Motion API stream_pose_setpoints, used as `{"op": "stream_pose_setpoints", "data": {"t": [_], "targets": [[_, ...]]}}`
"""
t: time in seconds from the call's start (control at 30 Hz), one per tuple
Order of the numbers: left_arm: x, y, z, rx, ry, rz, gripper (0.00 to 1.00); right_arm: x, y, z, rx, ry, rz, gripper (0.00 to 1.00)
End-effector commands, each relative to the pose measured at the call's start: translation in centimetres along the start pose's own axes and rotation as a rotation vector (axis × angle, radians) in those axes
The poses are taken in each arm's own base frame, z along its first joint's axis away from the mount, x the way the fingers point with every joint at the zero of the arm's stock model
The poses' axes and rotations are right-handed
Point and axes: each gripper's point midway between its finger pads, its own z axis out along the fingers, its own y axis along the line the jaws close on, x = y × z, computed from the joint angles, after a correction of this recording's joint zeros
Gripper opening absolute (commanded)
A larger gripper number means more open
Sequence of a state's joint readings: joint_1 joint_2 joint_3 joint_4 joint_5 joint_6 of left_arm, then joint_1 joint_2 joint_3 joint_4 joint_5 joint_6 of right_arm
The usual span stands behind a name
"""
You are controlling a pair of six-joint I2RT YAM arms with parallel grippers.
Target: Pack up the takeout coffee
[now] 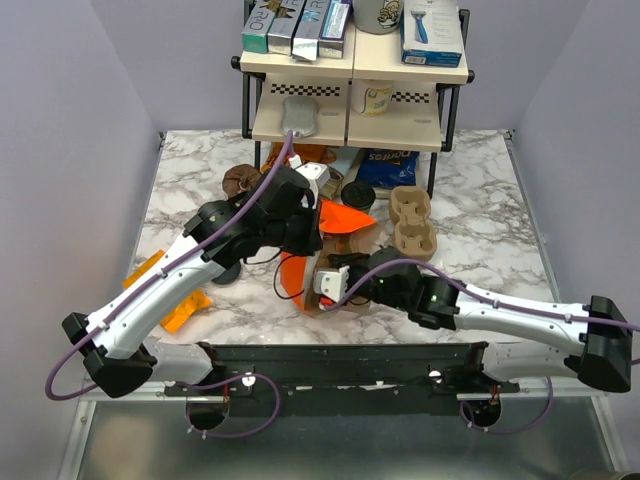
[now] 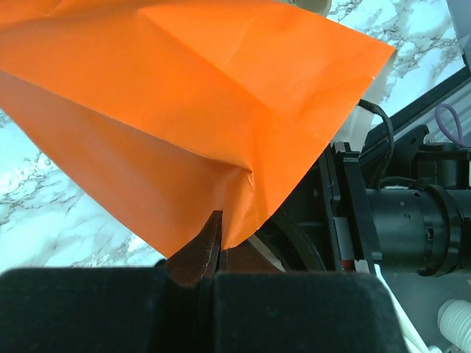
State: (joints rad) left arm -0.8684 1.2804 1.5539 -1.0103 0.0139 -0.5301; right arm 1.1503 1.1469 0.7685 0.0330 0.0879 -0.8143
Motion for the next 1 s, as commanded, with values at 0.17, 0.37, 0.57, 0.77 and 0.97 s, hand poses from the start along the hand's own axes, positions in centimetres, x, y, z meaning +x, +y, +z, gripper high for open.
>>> {"op": "stream_pose_setpoints", "data": {"t": [0.17, 0.37, 0.57, 0.77, 0.97], "targets": [[1.0, -1.5, -0.8, 0.098, 0.028, -0.052, 0.00, 0.5, -1.1, 2.9, 0.068, 0.053, 0.007, 0.40], [1.1, -0.8, -0.9, 0.079, 0.017, -0.067, 0.00, -0.4, 0.1, 3.3, 0.052, -0.054, -0.027, 0.44], [1.1, -1.3, -1.6, 0.138, -0.013, -0.061, 0.00, 0.3, -1.6, 3.1, 0.140, 0.005, 0.031, 0.43], [0.3, -1.1, -2.8, 0.133, -0.070, -0.059, 0.00, -0.5, -0.7, 2.3, 0.068, -0.001, 0.129, 0.45], [0.3, -0.6, -3.1, 0.101, -0.069, -0.091, 0.00, -3.6, -1.3, 0.3, 0.001, -0.073, 0.237, 1.00]]}}
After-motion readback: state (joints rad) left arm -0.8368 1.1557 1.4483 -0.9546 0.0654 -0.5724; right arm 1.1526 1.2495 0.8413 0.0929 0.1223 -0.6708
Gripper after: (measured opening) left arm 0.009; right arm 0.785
